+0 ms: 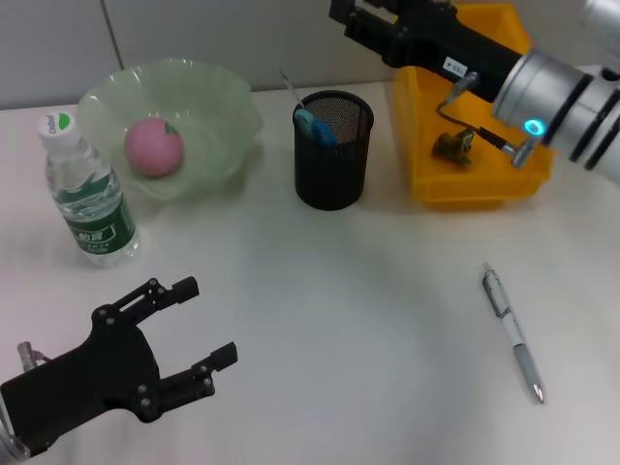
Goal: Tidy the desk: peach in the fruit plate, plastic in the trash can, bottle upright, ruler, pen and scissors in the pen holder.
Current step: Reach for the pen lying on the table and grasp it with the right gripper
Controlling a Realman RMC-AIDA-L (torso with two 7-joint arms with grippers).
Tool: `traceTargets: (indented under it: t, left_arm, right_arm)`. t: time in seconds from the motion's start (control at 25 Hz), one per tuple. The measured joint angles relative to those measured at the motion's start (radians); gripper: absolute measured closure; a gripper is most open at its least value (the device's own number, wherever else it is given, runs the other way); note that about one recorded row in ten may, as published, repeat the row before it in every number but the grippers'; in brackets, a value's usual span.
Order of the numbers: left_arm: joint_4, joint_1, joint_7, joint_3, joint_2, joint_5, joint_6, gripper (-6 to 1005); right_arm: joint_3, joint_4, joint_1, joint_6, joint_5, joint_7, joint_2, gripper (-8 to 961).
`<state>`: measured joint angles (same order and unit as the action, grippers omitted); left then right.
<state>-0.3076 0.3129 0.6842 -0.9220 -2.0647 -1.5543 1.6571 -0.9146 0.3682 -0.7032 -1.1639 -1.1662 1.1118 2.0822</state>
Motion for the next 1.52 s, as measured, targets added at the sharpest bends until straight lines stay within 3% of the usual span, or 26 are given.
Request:
traceTargets:
  t: [0.2, 0.24, 0.32, 0.36, 0.4, 0.44, 0.48, 0.72, 0.8, 0.84, 1.12, 1.52]
  left_arm:
    - [-0.002, 0.004, 0.0, 0.0, -0.001, -0.001, 0.001, 170]
    - [-0.002, 0.006, 0.0, 0.0, -0.001, -0.001, 0.001, 170]
    - [-0.001, 0.009, 0.0, -0.001, -0.001, -0.001, 0.001, 170]
    - [0.0, 0.01, 0.0, -0.001, -0.002, -0.001, 0.001, 170]
    - [0.0, 0.01, 0.0, -0.001, -0.002, -0.001, 0.001, 170]
    - [0.001, 0.014, 0.0, -0.002, -0.003, -0.001, 0.001, 170]
    - [0.001, 0.014, 0.0, -0.002, -0.003, -0.001, 0.001, 170]
    - [-0.001, 0.02, 0.006, -0.001, -0.005, -0.001, 0.003, 170]
    - [-0.002, 0.021, 0.006, -0.002, -0.005, -0.001, 0.003, 170]
    - [-0.002, 0.023, 0.006, -0.001, -0.005, -0.001, 0.003, 170]
    - [-0.002, 0.03, 0.009, -0.001, -0.004, -0.001, 0.004, 170]
    - [-0.004, 0.031, 0.009, -0.009, 0.0, -0.002, 0.002, 170]
  right_arm:
    - [-0.106, 0.232, 0.106, -0.003, -0.131, 0.344, -0.004, 343]
    - [-0.123, 0.359, 0.151, -0.011, -0.244, 0.519, -0.004, 343]
    - [-0.126, 0.418, 0.169, -0.02, -0.302, 0.601, -0.004, 344]
    - [-0.133, 0.548, 0.199, -0.05, -0.437, 0.791, -0.003, 344]
    - [-0.133, 0.548, 0.199, -0.05, -0.437, 0.791, -0.003, 345]
    - [-0.14, 0.668, 0.213, -0.098, -0.579, 0.975, -0.003, 345]
    - [-0.14, 0.668, 0.213, -0.098, -0.579, 0.975, -0.003, 345]
    - [-0.167, 0.989, 0.165, -0.354, -1.054, 1.494, -0.004, 346]
    - [-0.178, 1.016, 0.149, -0.386, -1.109, 1.551, -0.005, 347]
    - [-0.189, 1.049, 0.107, -0.457, -1.232, 1.652, -0.007, 347]
    - [-0.192, 0.99, -0.019, -0.636, -1.495, 1.799, -0.006, 348]
    - [-0.195, 0.866, -0.056, -0.671, -1.638, 1.841, -0.003, 349]
